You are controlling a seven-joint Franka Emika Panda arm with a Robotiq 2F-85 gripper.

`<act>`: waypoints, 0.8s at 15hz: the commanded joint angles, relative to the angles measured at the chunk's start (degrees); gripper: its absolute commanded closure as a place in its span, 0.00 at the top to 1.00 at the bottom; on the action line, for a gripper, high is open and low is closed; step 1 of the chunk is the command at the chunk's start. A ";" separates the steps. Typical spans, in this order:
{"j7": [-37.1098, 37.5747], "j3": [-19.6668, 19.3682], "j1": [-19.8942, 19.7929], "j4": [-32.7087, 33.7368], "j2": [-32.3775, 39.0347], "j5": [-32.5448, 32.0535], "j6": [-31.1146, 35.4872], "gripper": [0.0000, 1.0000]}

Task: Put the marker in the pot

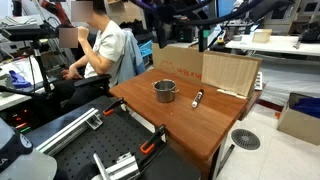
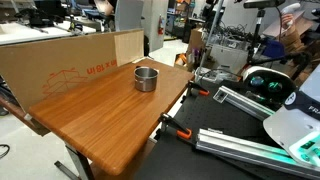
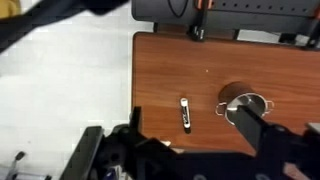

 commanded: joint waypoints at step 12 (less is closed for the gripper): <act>-0.69 0.05 0.44 9.45 15.26 5.54 3.71 1.00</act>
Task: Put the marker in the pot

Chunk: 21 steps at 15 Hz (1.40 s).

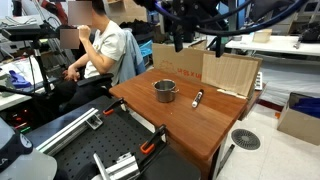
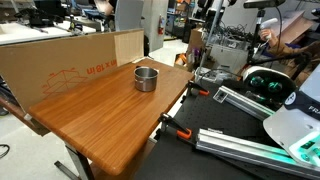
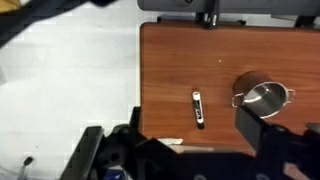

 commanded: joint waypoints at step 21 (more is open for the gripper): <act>-6.58 18.06 -9.20 34.98 46.14 14.30 0.90 1.00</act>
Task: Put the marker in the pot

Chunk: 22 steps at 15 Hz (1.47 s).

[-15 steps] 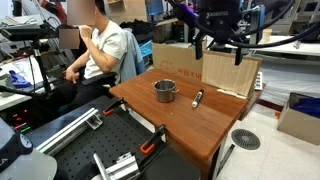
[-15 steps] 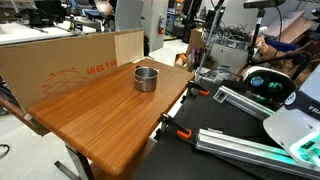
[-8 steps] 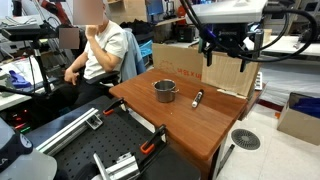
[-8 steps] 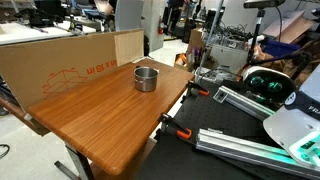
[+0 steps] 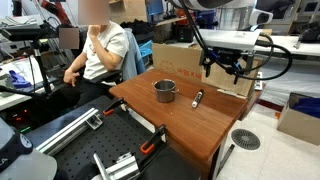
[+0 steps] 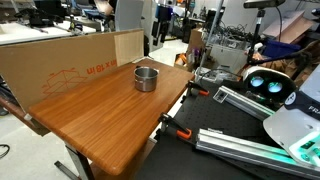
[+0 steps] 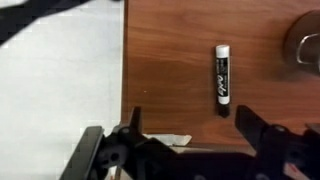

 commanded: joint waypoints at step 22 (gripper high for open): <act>4.88 5.92 2.71 18.18 20.05 -7.94 -16.63 1.00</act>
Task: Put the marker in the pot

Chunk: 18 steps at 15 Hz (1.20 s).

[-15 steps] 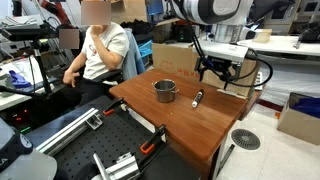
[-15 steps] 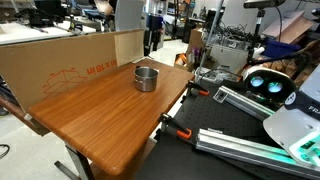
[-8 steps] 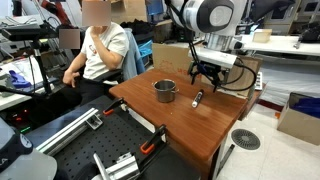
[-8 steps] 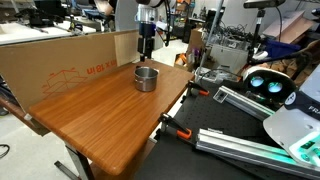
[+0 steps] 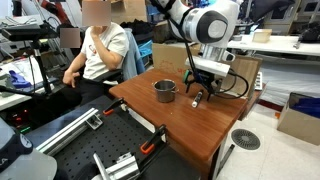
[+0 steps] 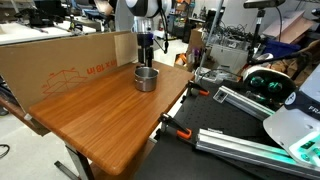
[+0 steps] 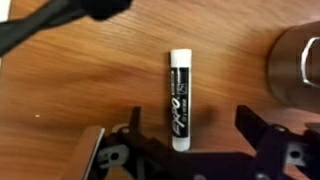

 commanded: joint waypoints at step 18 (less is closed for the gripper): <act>7.09 -1.92 1.99 3.69 0.84 -5.33 -3.16 0.05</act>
